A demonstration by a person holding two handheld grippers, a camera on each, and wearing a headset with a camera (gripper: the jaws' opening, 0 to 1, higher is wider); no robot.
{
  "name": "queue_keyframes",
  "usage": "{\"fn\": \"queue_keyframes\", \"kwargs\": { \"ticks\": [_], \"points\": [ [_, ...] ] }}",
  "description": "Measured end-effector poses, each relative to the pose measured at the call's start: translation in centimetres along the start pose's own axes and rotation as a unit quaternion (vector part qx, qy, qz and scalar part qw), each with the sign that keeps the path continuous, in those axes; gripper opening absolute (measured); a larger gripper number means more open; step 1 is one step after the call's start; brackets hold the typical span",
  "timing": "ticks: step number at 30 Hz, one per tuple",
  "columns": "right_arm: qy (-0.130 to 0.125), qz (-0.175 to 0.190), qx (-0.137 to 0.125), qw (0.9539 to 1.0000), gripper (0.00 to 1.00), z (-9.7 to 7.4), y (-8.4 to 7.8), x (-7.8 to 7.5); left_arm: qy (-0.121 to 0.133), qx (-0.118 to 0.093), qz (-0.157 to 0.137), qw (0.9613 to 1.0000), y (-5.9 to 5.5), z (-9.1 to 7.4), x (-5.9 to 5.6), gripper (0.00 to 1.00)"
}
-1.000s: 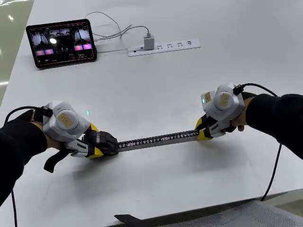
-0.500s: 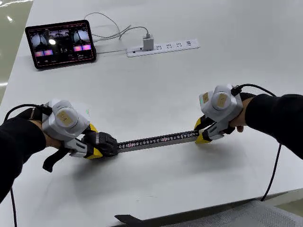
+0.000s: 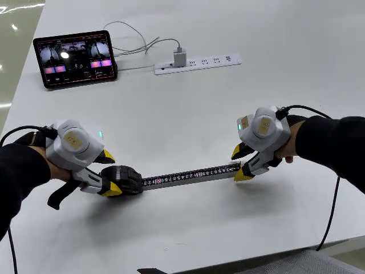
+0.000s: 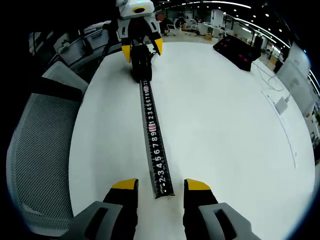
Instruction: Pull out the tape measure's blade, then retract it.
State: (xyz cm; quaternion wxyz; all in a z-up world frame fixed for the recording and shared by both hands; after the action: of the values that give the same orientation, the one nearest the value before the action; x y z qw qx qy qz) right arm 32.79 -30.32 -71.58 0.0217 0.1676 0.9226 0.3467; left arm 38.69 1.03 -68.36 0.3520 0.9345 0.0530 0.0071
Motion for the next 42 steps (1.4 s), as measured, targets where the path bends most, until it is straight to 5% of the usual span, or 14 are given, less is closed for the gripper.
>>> {"fn": "queue_keyframes", "kwargs": {
  "ticks": [7,18,24,26,32,36,39,42],
  "points": [
    [-0.033,0.03,-0.013,0.9989,0.48,-0.5,-0.1,-0.4,0.021,-0.023,-0.049,0.9983,0.0,-0.7,0.5,0.59],
    [-0.091,0.045,-0.052,0.9934,0.55,-2.0,-0.1,-0.6,0.047,-0.056,-0.093,0.993,-0.4,-1.2,0.3,0.68],
    [-0.124,0.078,-0.091,0.985,0.59,-3.1,0.1,-0.3,0.081,-0.083,-0.112,0.9869,-0.3,-1.7,0.8,0.73],
    [-0.134,0.084,-0.098,0.9826,0.61,-3.6,0.1,-0.1,0.108,-0.118,-0.092,0.9828,0.3,-2.2,1.0,0.73],
    [-0.195,0.12,-0.156,0.9607,0.64,-5.6,0.2,0.1,0.144,-0.145,-0.132,0.97,0.0,-3.4,1.4,0.81],
    [-0.199,0.126,-0.163,0.9582,0.65,-6.6,-0.2,0.6,0.157,-0.146,-0.148,0.9656,-0.6,-3.8,1.3,0.89],
    [-0.207,0.128,-0.169,0.9552,0.67,-7.3,-0.6,0.9,0.174,-0.16,-0.182,0.9546,-0.9,-4.3,0.9,0.97],
    [-0.209,0.13,-0.168,0.9545,0.67,-7.6,-1.0,1.4,0.193,-0.161,-0.184,0.9504,-1.7,-4.7,0.5,0.95]
  ]
}}
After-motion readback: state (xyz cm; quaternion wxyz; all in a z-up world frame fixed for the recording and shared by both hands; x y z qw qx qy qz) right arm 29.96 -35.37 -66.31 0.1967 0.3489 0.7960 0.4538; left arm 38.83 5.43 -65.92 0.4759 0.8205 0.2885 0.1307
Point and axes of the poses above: the centre of the closed fingertips' face, and the gripper's own axes: z roughly forward along the fingers, x roughly to its left, y roughly out of its top, the point moved 7 cm from there along -z, roughly backward along the fingers, and after that the axes turned 13 degrees about -x, right-handed, at the moved point
